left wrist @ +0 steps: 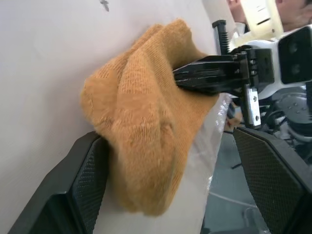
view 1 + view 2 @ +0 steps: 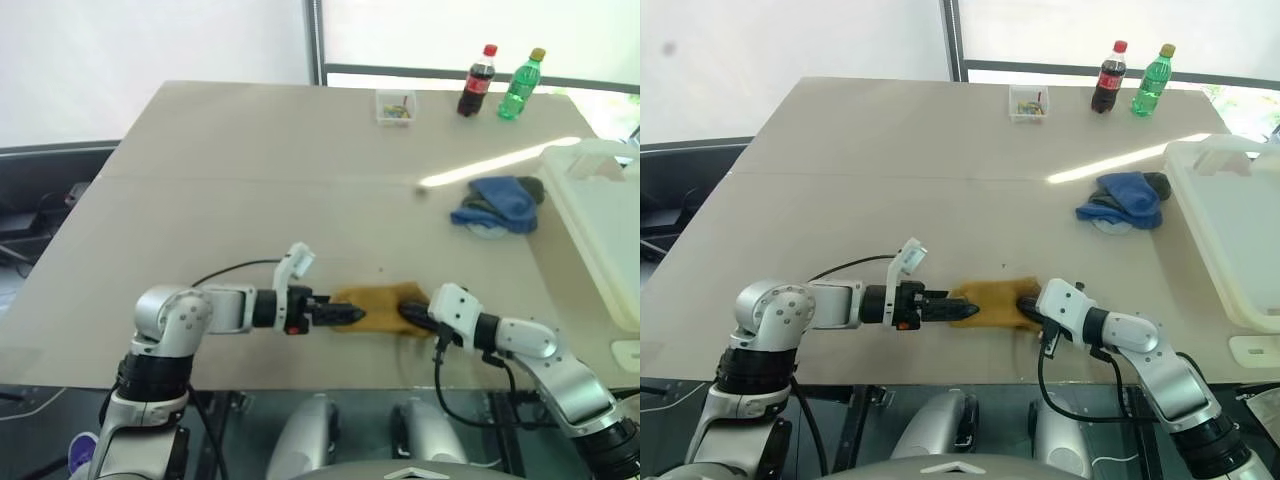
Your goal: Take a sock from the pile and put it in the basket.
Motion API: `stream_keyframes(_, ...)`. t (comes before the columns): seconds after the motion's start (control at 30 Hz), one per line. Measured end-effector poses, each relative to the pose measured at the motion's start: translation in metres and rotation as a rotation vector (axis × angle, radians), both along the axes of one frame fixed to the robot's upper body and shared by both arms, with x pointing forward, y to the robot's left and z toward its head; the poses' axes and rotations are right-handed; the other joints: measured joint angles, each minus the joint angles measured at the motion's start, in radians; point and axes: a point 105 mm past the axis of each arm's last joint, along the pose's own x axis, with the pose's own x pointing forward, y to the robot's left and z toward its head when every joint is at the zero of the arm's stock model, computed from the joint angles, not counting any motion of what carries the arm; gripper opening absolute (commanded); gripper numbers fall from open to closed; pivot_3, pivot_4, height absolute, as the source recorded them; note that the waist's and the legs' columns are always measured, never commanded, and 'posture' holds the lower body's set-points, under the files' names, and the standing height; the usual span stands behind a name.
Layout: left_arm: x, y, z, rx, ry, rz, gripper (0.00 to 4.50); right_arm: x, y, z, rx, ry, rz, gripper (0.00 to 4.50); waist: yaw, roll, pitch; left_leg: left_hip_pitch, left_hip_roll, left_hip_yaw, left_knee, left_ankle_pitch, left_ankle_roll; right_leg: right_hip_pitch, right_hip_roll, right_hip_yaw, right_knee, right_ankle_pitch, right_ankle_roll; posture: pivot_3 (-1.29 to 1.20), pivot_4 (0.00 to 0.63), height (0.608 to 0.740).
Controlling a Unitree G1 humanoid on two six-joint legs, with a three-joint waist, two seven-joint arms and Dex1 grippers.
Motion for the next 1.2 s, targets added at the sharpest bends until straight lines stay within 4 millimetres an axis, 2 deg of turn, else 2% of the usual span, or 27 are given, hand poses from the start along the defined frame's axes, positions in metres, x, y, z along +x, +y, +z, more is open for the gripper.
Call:
stream_keyframes(0.2,-0.013,-0.016,0.03,-0.145,-0.007,-0.15,4.11,-0.003,-0.002,0.0,0.0,0.009,-0.014,0.05,0.0,0.0,0.0,0.0,0.0,0.0,0.0,0.001,0.001,0.0,0.0,0.0,0.0,0.0,0.0,0.0,0.15,0.729)
stream_keyframes(0.37,-0.01,-0.021,0.036,-0.193,0.002,-0.182,4.11,-0.006,-0.007,0.002,-0.005,0.016,-0.035,0.05,0.003,0.0,0.0,-0.001,-0.001,0.0,0.0,0.001,0.001,0.0,0.0,-0.001,-0.001,0.0,0.0,0.0,0.15,0.729)
stream_keyframes(0.63,-0.006,-0.039,0.035,-0.275,0.081,-0.223,4.11,-0.01,-0.01,0.002,-0.003,0.025,-0.062,0.05,0.004,0.0,0.0,-0.001,-0.002,-0.001,0.0,0.001,0.002,0.0,-0.001,-0.001,-0.001,0.0,0.0,0.0,0.15,0.729)
stream_keyframes(0.67,-0.004,-0.047,0.038,-0.318,0.112,-0.235,4.11,-0.01,-0.011,0.002,-0.002,0.028,-0.065,0.05,0.004,0.0,0.0,-0.001,-0.002,-0.001,0.0,0.001,0.002,0.001,-0.001,-0.001,-0.001,0.0,0.0,0.0,0.15,0.729)
stream_keyframes(0.87,0.006,-0.066,0.048,-0.408,0.184,-0.258,4.11,-0.01,-0.013,0.002,0.02,0.044,-0.081,0.05,0.002,-0.001,0.001,-0.001,-0.003,-0.001,0.0,0.001,0.002,0.001,0.0,-0.002,-0.001,0.0,0.001,0.0,0.15,0.729)
stream_keyframes(0.97,0.007,-0.074,0.048,-0.418,0.205,-0.261,4.11,-0.01,-0.013,0.003,0.042,0.058,-0.103,0.05,0.002,-0.001,0.001,-0.001,-0.003,-0.001,0.0,0.001,0.002,0.001,0.0,-0.002,-0.001,0.0,0.001,0.0,0.15,0.729)
stream_keyframes(1.2,0.01,-0.087,0.039,-0.413,0.232,-0.236,4.11,-0.01,-0.017,0.025,0.146,0.098,-0.173,0.05,0.002,-0.001,0.001,-0.002,-0.002,-0.001,0.0,0.001,0.002,0.0,0.0,-0.001,-0.001,0.0,0.001,0.0,0.15,0.729)
